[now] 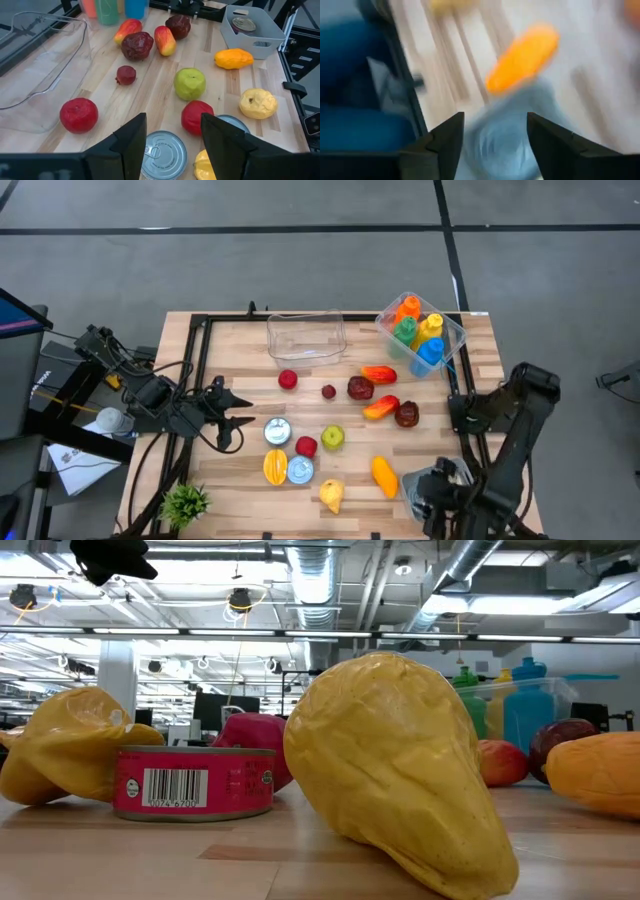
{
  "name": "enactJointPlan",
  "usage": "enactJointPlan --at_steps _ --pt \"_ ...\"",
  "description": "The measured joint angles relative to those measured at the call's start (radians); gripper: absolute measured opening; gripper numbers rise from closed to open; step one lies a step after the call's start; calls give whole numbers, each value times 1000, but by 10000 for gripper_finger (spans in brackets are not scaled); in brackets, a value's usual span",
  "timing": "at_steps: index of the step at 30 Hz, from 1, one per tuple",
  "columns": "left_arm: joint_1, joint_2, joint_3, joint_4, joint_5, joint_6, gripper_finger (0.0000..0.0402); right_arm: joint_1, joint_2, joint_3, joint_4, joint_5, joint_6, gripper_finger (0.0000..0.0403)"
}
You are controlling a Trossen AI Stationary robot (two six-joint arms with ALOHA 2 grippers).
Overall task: Pick & Place Food Item
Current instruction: Put the red tuna can into the gray bin
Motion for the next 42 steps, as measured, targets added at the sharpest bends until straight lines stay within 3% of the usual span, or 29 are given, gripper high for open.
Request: enactJointPlan --at_steps 5,9,13,17,20,23,34,42 --pt "0 0 0 0 0 0 176 -109 -60 8 155 177 -404 216" --pt "0 0 0 0 3 -1 176 -242 -34 9 352 187 -775 216" --pt "0 0 0 0 6 -1 176 -379 52 7 598 83 -1069 221" --pt "0 0 0 0 6 -1 176 -486 159 8 850 -109 -1257 223" --pt "0 0 0 0 22 -2 176 -540 244 7 997 -240 -1332 223" --pt "0 0 0 0 47 -3 176 -574 327 7 1083 -296 -1360 223" --pt "0 0 0 0 58 -9 176 -597 533 39 1195 -317 -1439 206" --pt "0 0 0 5 57 -9 176 -603 557 102 1056 -315 -1461 187"
